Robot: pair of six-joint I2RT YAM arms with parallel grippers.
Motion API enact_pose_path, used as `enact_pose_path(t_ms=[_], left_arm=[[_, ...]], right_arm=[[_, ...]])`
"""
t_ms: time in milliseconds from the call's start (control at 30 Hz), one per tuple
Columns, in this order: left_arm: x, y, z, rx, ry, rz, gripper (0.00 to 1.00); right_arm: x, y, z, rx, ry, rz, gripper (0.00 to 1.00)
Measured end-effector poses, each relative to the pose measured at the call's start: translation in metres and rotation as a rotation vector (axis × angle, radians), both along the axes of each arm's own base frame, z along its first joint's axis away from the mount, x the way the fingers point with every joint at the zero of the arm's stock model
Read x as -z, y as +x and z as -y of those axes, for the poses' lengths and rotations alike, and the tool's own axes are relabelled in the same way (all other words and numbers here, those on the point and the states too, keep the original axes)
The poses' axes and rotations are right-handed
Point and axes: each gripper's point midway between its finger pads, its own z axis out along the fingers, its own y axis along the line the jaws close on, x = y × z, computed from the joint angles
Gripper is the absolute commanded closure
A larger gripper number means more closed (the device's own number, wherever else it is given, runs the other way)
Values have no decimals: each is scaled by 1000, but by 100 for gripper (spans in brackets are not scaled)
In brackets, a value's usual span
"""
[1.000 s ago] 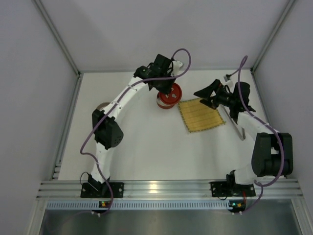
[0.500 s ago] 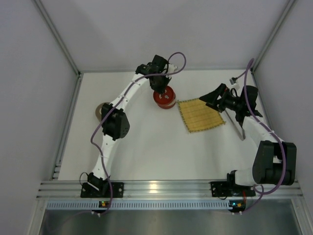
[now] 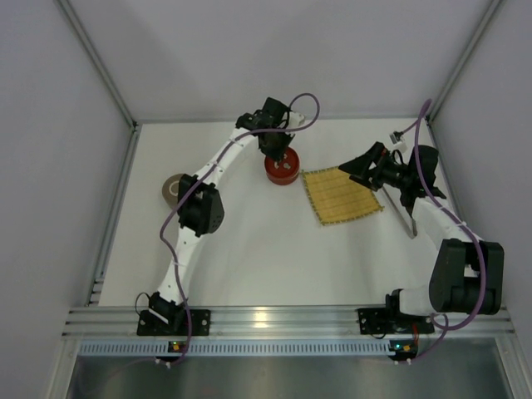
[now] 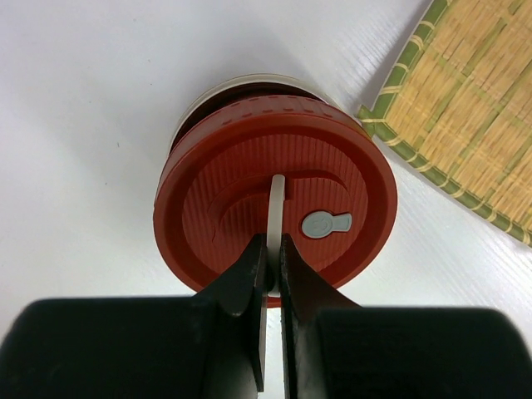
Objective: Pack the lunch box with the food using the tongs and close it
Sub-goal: Move the packing box to the center of the board.
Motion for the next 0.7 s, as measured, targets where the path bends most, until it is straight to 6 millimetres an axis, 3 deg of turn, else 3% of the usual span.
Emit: enact_pose_path(t_ms=[467,700], left_arm=[[14,13,6,7,-3,26,100],[18,14,6,37,24,43,94]], right_arm=[[5,-3,-1,-9,4,-14,1],[8,-3,-1,-14,6,-23,1]])
